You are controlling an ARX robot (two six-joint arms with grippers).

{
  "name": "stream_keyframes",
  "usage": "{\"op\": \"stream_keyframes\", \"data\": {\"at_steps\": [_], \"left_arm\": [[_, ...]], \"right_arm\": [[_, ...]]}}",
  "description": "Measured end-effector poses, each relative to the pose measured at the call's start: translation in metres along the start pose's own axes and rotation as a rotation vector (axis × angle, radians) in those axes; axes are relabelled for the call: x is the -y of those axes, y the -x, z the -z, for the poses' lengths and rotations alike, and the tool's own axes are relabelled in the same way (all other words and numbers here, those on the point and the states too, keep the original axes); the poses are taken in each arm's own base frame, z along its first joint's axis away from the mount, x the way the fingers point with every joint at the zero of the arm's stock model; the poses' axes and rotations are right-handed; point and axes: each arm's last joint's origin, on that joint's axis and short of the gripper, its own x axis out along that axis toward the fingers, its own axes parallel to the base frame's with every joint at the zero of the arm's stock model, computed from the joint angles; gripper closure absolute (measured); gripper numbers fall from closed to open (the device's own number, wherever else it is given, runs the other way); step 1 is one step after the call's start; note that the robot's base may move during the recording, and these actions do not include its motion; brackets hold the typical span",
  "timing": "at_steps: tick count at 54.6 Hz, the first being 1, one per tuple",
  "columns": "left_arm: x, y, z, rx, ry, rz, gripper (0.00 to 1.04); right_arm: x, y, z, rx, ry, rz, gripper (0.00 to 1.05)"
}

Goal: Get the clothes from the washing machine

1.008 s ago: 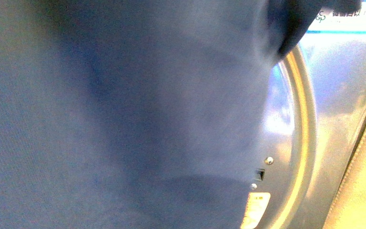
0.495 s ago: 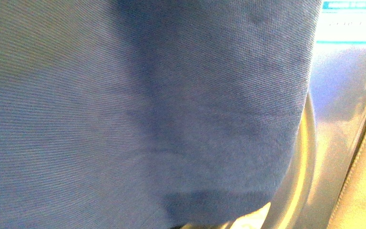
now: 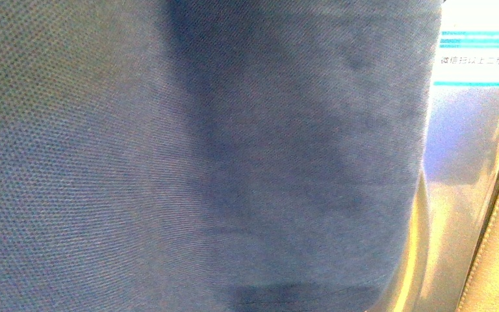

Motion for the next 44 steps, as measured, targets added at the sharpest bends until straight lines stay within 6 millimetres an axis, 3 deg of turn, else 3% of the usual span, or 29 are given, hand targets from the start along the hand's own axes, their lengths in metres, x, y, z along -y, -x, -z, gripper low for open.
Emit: {"op": "stream_keyframes", "data": {"at_steps": [15,27,44], "left_arm": [[0.0,0.0,0.0,0.001,0.0,0.003,0.91],[0.0,0.0,0.0,0.0,0.0,0.002,0.91],[0.0,0.0,0.0,0.0,0.0,0.002,0.91]], "right_arm": [[-0.005,-0.024,-0.066,0.069,-0.067,-0.156,0.08],[-0.029,-0.046,-0.122,0.094,-0.039,-0.285,0.08],[-0.07,-0.084,-0.173,0.101,0.015,-0.41,0.08]]}}
